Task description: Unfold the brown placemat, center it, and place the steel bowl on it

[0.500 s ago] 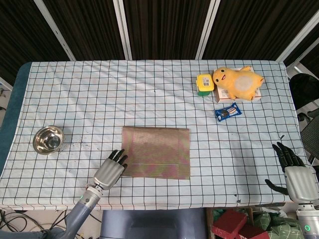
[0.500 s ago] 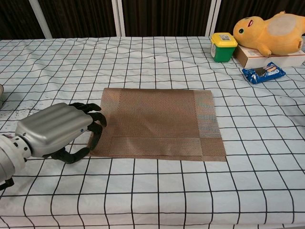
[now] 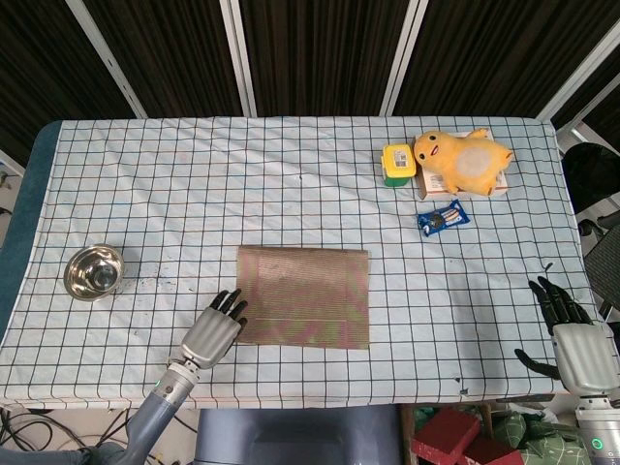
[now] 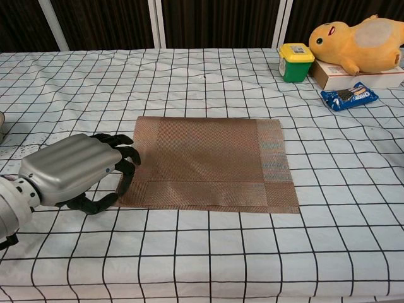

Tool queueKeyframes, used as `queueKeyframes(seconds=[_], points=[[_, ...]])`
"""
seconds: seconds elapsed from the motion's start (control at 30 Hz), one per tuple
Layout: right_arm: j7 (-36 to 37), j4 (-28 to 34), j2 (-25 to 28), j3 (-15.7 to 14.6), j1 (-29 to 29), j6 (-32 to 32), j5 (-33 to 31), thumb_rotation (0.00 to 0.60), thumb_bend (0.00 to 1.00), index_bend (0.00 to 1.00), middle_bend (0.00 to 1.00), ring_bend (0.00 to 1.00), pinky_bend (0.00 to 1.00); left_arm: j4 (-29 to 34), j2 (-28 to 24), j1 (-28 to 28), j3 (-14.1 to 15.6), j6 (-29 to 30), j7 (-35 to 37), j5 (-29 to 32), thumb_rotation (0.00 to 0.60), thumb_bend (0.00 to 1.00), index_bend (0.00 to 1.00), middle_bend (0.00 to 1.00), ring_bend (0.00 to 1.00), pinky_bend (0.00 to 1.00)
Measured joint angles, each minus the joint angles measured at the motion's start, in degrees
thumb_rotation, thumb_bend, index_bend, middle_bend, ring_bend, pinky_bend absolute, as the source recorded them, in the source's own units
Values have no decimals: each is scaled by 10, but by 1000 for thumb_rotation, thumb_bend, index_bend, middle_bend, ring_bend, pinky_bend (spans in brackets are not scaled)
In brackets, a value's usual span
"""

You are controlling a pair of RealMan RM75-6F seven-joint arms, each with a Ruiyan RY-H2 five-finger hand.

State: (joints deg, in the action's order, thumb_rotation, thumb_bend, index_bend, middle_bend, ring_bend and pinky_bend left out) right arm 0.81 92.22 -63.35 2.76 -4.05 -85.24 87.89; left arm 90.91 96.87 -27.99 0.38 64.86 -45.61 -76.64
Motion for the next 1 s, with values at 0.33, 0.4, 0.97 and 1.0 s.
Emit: queueKeyframes(seconds=[0.33,0.4,0.97,1.0], points=[[0,0,0,0,0,0,-1,600,99,40,22,65,202,1,1,-2,0,-2,-2,4,600,453,540,221,64,150],[0,0,0,0,0,0,-1,600,99,40,22,65,202,1,1,-2,0,-2,-2,4,600,453,540,220,64,150],[0,1,1,2,-1,4,-7,600,99,41,22,65,202,29,-5,-19,-31,-2,-13,15,600,453,542,220,64,150],[1,1,1,2,-1,5,-8,600,99,41,22,65,202,34,-6,-22,-38,-2,-15,17,600,453,542,220,64,150]])
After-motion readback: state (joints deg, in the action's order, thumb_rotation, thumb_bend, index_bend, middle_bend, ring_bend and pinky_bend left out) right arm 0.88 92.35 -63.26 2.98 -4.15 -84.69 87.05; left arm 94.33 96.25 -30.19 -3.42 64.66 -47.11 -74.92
